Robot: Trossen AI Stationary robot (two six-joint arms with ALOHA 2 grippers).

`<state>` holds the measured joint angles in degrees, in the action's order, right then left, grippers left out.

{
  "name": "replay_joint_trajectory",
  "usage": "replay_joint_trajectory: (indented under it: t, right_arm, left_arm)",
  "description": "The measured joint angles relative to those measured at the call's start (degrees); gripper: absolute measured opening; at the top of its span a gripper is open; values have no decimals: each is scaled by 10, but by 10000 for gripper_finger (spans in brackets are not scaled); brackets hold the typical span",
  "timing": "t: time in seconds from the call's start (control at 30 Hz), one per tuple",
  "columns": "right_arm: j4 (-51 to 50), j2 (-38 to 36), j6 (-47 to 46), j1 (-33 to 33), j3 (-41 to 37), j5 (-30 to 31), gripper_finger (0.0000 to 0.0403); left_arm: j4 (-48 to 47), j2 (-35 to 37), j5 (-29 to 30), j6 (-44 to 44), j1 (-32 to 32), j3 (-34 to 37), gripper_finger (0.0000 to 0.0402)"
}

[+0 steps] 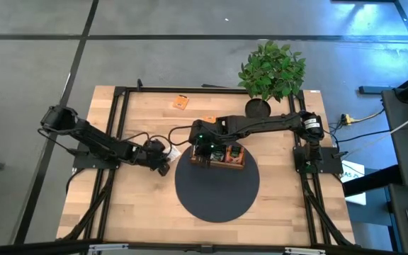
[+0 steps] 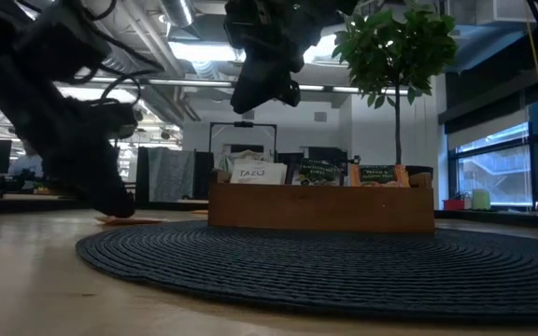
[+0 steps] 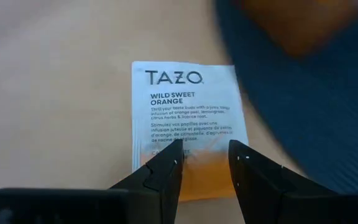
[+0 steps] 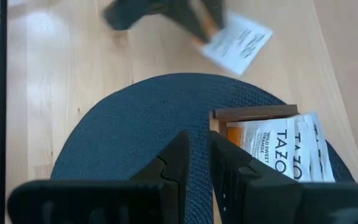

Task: Pick & Place Tea
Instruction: Put the white tea bag into the left section of the wooden organizer

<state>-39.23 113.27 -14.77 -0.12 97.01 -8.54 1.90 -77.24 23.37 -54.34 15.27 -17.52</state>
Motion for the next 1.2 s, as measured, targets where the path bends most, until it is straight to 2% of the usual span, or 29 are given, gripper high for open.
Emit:
replay_joint_trajectory:
  t: [0.17, 0.37, 0.6, 0.8, 1.03, 1.2]
  right_arm:
    - [0, 0, -5, 11, 0, 0, 62]
    - [50, 0, -43, 27, 0, -1, 62]
    - [165, 12, -134, 58, 0, -1, 62]
    - [286, 70, -238, 97, 0, -6, 78]
    - [440, 150, -371, 139, 0, -11, 126]
    - [462, 183, -461, 156, 0, -12, 164]
  left_arm:
    - [37, -2, -57, -2, 66, 2, 128]
    - [53, -3, -85, -48, 166, 2, 127]
    - [70, -5, -77, -94, 268, 5, 126]
    - [85, -12, -47, -90, 325, 0, 125]
    - [92, -93, -36, -12, 359, -63, 125]
    - [111, -172, -11, -3, 361, -117, 125]
